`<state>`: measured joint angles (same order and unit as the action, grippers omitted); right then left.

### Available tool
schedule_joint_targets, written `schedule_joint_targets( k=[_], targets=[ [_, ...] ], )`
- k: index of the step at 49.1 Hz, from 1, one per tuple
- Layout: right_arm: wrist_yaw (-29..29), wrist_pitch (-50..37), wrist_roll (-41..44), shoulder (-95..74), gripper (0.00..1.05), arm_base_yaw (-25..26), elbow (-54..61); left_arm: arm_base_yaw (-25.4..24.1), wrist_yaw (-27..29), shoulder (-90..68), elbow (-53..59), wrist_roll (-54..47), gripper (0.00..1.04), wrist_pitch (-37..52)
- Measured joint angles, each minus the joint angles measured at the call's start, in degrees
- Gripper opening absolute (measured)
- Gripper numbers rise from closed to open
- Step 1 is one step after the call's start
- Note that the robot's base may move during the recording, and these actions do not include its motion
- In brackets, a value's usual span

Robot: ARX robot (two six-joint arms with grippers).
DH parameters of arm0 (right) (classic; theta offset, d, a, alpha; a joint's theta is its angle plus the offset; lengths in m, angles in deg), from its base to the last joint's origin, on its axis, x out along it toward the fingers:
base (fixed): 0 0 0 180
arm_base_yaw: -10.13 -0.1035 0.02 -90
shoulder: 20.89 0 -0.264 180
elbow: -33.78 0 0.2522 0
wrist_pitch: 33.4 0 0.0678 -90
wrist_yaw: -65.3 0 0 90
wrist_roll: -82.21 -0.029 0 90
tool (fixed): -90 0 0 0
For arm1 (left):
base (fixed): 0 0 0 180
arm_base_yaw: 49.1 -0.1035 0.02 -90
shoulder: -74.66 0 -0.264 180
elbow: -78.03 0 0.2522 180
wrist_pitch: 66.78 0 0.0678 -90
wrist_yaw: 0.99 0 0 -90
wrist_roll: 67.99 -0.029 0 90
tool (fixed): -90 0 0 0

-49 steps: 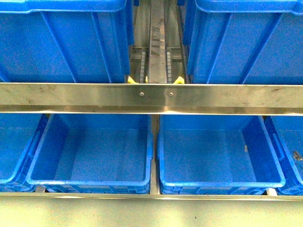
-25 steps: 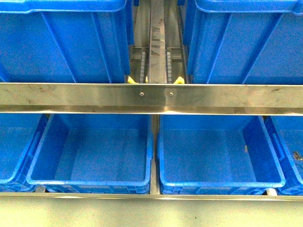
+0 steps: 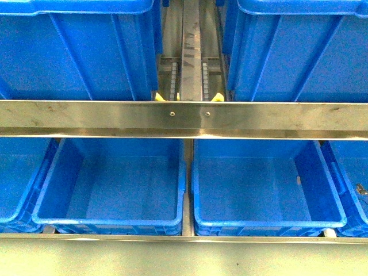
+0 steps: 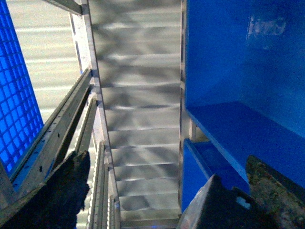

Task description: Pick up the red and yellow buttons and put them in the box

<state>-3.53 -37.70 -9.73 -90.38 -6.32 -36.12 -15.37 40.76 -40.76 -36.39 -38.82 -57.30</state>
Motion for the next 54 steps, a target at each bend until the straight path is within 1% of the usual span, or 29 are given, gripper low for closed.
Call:
schedule_joint_targets(
  k=[3, 7, 8, 14, 17, 20, 29, 34, 36, 39, 46, 49, 54],
  targets=[
    [-0.1, 0.2, 0.0, 0.0, 0.77, 0.1, 0.0, 0.2, 0.3, 0.0, 0.1, -0.1, 0.33, 0.0],
    [-0.2, 0.7, 0.0, 0.0, 0.63, 0.4, 0.0, 0.3, 0.2, 0.0, 0.2, -0.4, 0.33, -0.2],
    [-0.2, 0.8, 0.0, 0.0, 0.62, 0.4, 0.0, 0.3, 0.2, 0.0, 0.2, -0.4, 0.33, -0.3],
    [-0.1, 1.1, 0.0, 0.0, 0.42, 0.6, 0.0, 0.5, 0.2, 0.0, 0.2, -0.9, 0.33, -0.4],
    [0.0, 1.1, -0.1, 0.0, 0.35, 0.8, 0.0, 0.7, -0.2, 0.1, 0.2, -1.6, 0.33, -0.9],
    [0.2, 1.3, 0.0, 0.0, 0.33, 1.0, 0.0, 0.8, -0.4, 0.1, 0.2, -2.4, 0.33, -1.2],
    [-0.1, 1.3, 0.1, 0.1, 0.32, 1.8, 0.1, 1.2, 0.5, 0.0, 0.2, -2.9, 0.33, -0.3],
    [-0.6, 0.9, 0.3, 0.1, 0.32, 2.5, 0.1, 1.2, 1.8, 0.0, 0.4, -1.9, 0.50, 1.1],
    [-0.9, 0.8, 0.5, 0.1, 0.32, 2.8, 0.1, 1.1, 2.9, 0.0, 0.7, -1.0, 0.61, 2.2],
    [-0.9, 0.5, 0.5, 0.1, 0.31, 3.2, 0.2, 1.0, 4.1, 0.0, 1.2, -0.5, 0.71, 3.0],
    [-1.1, -0.4, 0.5, -0.3, 0.31, 4.3, 0.9, 0.1, 6.9, 1.1, 3.3, 0.8, 0.93, 6.1],
    [-0.8, -0.4, 0.7, -0.8, 0.31, 4.6, 1.2, -0.7, 8.0, 2.2, 4.5, 1.1, 0.99, 7.0],
    [-0.8, -0.6, 1.4, -2.0, 0.31, 5.1, 2.2, -2.1, 9.3, 4.7, 6.4, 1.2, 0.96, 7.3]
  ],
)
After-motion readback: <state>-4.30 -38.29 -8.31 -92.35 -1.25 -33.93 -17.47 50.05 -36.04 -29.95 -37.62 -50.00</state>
